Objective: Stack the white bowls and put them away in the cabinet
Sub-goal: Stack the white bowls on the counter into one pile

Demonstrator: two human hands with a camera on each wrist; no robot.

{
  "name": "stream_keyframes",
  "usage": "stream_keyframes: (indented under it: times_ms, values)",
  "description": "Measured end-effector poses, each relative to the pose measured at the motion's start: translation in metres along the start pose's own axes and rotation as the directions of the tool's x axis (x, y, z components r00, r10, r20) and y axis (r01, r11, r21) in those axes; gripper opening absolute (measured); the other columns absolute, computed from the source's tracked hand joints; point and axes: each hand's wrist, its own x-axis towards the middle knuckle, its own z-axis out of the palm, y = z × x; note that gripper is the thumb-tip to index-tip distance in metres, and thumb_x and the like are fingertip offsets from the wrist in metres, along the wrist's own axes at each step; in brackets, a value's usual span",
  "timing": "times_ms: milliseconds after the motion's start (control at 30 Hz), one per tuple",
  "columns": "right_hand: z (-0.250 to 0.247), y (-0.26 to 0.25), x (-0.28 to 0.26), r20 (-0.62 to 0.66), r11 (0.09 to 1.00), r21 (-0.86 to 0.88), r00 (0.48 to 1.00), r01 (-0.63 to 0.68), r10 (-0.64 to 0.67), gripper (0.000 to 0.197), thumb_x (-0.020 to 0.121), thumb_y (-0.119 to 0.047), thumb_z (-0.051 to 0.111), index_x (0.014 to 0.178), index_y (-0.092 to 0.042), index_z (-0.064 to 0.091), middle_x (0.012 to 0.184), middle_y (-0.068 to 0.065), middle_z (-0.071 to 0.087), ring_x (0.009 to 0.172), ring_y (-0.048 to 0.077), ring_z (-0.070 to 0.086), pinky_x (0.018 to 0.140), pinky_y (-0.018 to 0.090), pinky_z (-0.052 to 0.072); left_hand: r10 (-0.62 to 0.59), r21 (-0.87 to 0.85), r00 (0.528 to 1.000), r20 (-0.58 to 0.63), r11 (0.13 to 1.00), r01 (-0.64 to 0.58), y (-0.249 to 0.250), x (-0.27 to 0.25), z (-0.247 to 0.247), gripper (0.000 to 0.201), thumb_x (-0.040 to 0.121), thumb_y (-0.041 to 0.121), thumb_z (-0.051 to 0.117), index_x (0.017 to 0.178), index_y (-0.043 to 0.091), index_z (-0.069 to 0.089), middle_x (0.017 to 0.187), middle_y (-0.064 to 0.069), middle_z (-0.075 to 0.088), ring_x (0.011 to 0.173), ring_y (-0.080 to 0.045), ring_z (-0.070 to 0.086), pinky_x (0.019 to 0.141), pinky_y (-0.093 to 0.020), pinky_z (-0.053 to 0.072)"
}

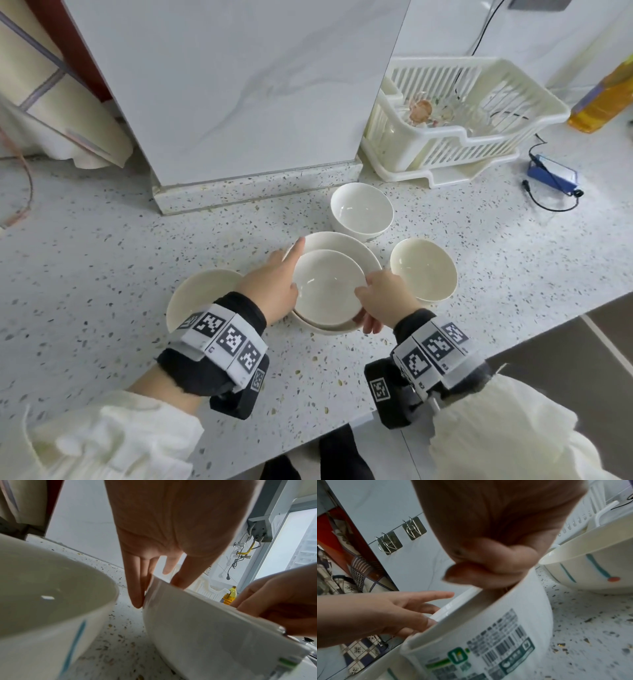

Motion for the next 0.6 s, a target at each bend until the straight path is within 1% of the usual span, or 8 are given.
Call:
stream_keyframes:
  times_ms: [133,200,267,300,367,433,533,600]
  values:
    - [0.001,0.0,0.005,0.029,1.0,-0.005,1.0,0.008,-0.008,0.016,0.087,-0.006,0.035,0.072,-0.009,0.041,0.02,-0.001,0.048,0.019,0.008,0.046,0.03,0.013,0.036,-0.024,0.007,1.0,0.005,1.0,0.024,0.0,0.005,-0.001,0.072,0.091,0.013,0.038,0.145,0.027,-0.008,0.147,-0.011,0.032,0.097,-0.032,0.06,0.08,-0.042,0.052]
    - [-0.003,-0.001,0.006,0.052,1.0,0.014,0.999,0.012,-0.013,0.015,0.086,-0.008,0.036,0.078,-0.002,0.047,0.025,0.001,0.051,0.021,0.01,0.048,0.034,0.015,0.039,-0.035,-0.001,0.999,0.012,0.999,0.035,0.001,0.009,-0.004,0.069,0.091,0.013,0.037,0.146,0.025,-0.004,0.149,-0.011,0.032,0.105,-0.033,0.058,0.085,-0.042,0.05]
    - [-0.016,-0.003,0.004,0.065,0.999,0.016,0.997,0.031,-0.032,0.027,0.088,-0.012,0.037,0.09,0.006,0.056,0.037,0.006,0.057,0.024,0.009,0.05,0.041,0.016,0.044,-0.047,-0.016,0.999,0.014,0.999,0.048,0.002,0.013,-0.006,0.065,0.092,0.014,0.037,0.146,0.023,0.003,0.148,-0.011,0.035,0.106,-0.032,0.058,0.082,-0.039,0.048]
    - [-0.026,-0.005,0.006,0.059,0.999,0.023,0.997,0.045,-0.046,0.029,0.09,-0.013,0.037,0.094,0.006,0.059,0.044,0.008,0.06,0.025,0.009,0.051,0.044,0.018,0.047,-0.057,-0.024,0.998,0.008,0.998,0.057,0.002,0.015,-0.006,0.062,0.092,0.015,0.038,0.145,0.022,0.008,0.144,-0.011,0.041,0.103,-0.031,0.059,0.078,-0.038,0.047]
    - [-0.051,-0.008,0.014,0.003,0.993,0.093,0.998,0.066,-0.067,0.025,0.091,-0.013,0.041,0.096,0.001,0.061,0.058,0.008,0.066,0.032,0.012,0.057,0.046,0.024,0.053,-0.078,-0.05,0.997,0.002,0.996,0.078,0.003,0.019,-0.006,0.053,0.092,0.017,0.039,0.142,0.02,0.019,0.125,-0.011,0.056,0.093,-0.029,0.061,0.071,-0.036,0.046]
    - [-0.079,-0.013,0.032,-0.084,0.986,0.148,0.994,0.08,-0.068,0.021,0.09,-0.011,0.044,0.101,-0.001,0.059,0.066,0.007,0.066,0.042,0.017,0.062,0.048,0.026,0.057,-0.108,-0.074,0.994,0.005,0.991,0.108,0.004,0.021,-0.005,0.046,0.092,0.019,0.038,0.137,0.018,0.026,0.108,-0.009,0.061,0.084,-0.028,0.06,0.066,-0.034,0.046]
    - [-0.105,-0.019,0.069,-0.149,0.994,0.099,0.988,0.051,-0.036,0.031,0.09,-0.012,0.043,0.119,-0.003,0.048,0.069,0.005,0.059,0.062,0.028,0.067,0.068,0.039,0.06,-0.172,-0.102,0.985,-0.007,0.98,0.17,0.007,0.02,-0.004,0.044,0.092,0.023,0.038,0.135,0.02,0.029,0.103,-0.009,0.064,0.084,-0.027,0.061,0.069,-0.036,0.048]
    - [-0.111,-0.02,0.092,-0.107,0.998,0.055,0.994,-0.02,0.025,0.039,0.09,-0.011,0.043,0.128,-0.001,0.04,0.07,0.008,0.057,0.078,0.035,0.07,0.081,0.046,0.057,-0.202,-0.127,0.979,-0.02,0.972,0.198,0.01,0.019,-0.003,0.045,0.093,0.024,0.038,0.137,0.021,0.029,0.107,-0.009,0.065,0.089,-0.027,0.061,0.073,-0.036,0.048]
